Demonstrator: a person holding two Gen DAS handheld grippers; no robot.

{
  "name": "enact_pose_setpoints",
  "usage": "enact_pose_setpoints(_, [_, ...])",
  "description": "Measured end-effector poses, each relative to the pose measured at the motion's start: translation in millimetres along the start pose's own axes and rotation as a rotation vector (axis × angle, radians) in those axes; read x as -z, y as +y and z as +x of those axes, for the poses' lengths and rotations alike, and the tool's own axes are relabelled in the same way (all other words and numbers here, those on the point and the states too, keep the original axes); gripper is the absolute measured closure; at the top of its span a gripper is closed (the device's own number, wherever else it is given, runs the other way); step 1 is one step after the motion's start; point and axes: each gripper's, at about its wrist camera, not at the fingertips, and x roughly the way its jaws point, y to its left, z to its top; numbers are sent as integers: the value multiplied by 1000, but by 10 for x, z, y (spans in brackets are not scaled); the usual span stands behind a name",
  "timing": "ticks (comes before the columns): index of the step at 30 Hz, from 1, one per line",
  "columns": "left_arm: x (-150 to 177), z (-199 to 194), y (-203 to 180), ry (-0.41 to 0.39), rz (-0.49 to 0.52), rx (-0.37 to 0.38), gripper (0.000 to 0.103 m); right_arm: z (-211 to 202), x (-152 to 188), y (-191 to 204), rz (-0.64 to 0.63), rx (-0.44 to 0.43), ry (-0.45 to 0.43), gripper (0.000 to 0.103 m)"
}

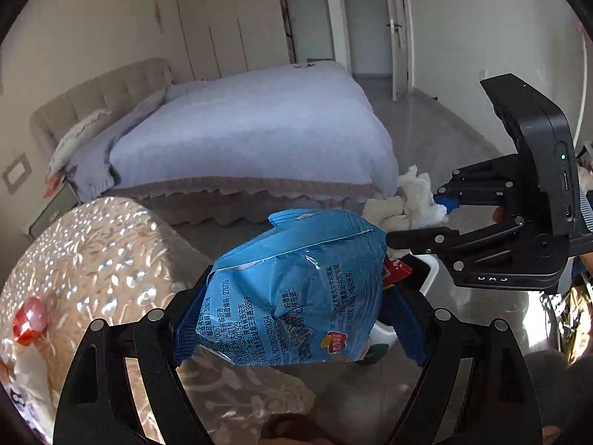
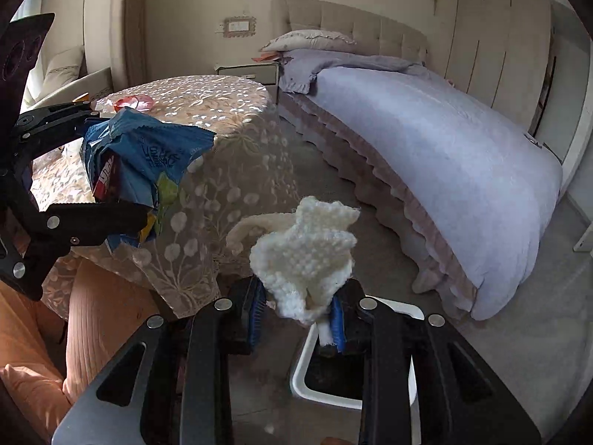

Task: Collect trash
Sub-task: 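Carry both items over the white bin and open both tools to release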

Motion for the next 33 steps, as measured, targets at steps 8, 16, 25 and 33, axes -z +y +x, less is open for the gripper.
enact_pose_setpoints(8, [-82, 1066, -530, 45, 247, 217, 20, 489, 625, -591, 29, 33, 158, 72])
enact_pose_setpoints(16, [-58, 1875, -643, 134, 306, 329, 17, 938, 1000, -914, 42, 64, 244, 71])
enact_pose_setpoints(25, [-13, 2084, -731, 186, 331, 331, 4, 981, 1064, -1038, 24, 78, 286, 4])
enact_pose_setpoints(33, [-170, 1691, -599, 97, 286, 315, 4, 756, 817, -872, -14, 88, 226, 4])
